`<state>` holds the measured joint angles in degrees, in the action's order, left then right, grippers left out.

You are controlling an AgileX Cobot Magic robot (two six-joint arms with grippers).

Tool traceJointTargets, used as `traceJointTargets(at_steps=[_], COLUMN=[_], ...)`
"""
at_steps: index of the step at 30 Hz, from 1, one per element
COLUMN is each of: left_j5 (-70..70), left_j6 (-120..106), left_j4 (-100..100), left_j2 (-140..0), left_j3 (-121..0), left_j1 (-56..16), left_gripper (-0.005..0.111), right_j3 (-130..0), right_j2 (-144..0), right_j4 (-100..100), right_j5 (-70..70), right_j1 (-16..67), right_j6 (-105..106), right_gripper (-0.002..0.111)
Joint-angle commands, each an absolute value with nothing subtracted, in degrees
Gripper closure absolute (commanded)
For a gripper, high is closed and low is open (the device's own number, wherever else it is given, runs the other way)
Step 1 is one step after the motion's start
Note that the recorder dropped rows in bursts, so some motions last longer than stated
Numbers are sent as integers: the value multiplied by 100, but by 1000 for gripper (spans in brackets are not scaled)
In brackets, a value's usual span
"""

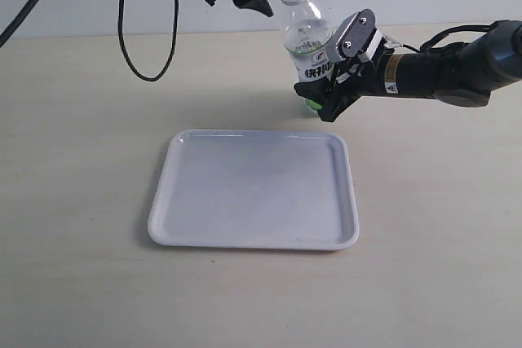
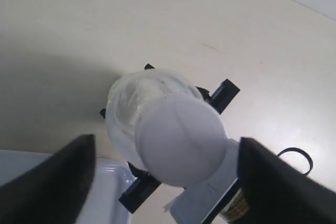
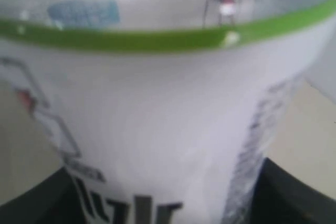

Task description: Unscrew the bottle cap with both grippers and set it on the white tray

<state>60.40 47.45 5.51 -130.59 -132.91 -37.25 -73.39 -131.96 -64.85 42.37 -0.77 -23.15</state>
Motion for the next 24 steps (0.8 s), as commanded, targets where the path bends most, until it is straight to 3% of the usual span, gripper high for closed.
traceJointTargets(at_steps=[1,16,24], left_j5=[6065,5495,5081], left_j6=[4377,921,631], left_j4=[610,610,610], left_j2=[-13055,-12914,-12914], left_j3=[-13277,-13277,-13277], left_j1=[-3744,-3650,-3660], left_gripper=[16,18,24], right_j3=[-7300,-7300,-7300], right_j2=[-13209,-13209,-13209], right_j4=[-6442,-6563,-6640], right_j5=[4325,4303,4303], right_j1=[-70,-70,-70], right_j6=[-2380,-2583,-2613], right_gripper=[108,108,108])
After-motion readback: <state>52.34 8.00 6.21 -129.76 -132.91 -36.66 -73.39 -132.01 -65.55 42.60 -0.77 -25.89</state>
